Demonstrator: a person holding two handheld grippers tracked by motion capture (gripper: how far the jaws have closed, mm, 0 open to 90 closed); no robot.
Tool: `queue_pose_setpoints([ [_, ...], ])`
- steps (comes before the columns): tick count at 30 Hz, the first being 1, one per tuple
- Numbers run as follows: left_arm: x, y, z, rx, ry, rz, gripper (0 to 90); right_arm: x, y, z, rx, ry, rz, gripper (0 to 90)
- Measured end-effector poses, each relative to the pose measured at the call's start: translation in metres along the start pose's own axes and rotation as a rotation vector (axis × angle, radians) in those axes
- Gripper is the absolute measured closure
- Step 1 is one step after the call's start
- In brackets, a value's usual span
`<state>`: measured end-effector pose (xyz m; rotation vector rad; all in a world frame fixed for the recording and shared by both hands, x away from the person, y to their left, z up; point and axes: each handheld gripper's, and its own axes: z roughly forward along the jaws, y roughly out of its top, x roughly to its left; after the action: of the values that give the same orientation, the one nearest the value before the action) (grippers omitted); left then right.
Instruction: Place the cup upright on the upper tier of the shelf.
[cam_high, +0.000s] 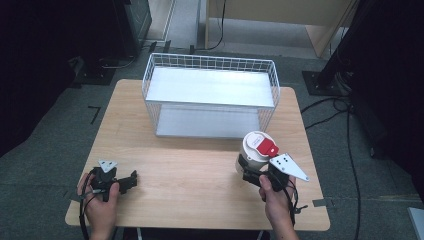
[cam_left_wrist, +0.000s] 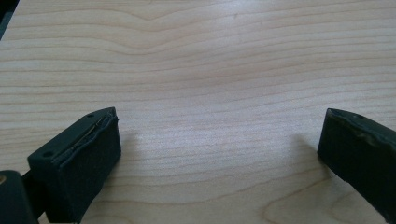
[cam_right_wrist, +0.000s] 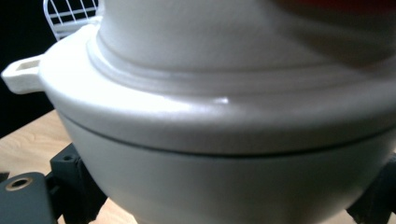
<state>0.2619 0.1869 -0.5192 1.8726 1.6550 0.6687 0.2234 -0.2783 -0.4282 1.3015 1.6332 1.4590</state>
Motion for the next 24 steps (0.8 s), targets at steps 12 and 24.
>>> queue_pose_setpoints([
  [12, 0.000, 0.000, 0.000, -0.001, 0.001, 0.000, 0.0, 0.011, 0.034, 0.020, -0.043, 0.003, -0.036, 7.8],
  [24, 0.000, 0.000, 0.000, 0.001, 0.001, 0.002, 0.0, 0.018, 0.061, 0.036, -0.070, 0.022, -0.038, 7.8],
])
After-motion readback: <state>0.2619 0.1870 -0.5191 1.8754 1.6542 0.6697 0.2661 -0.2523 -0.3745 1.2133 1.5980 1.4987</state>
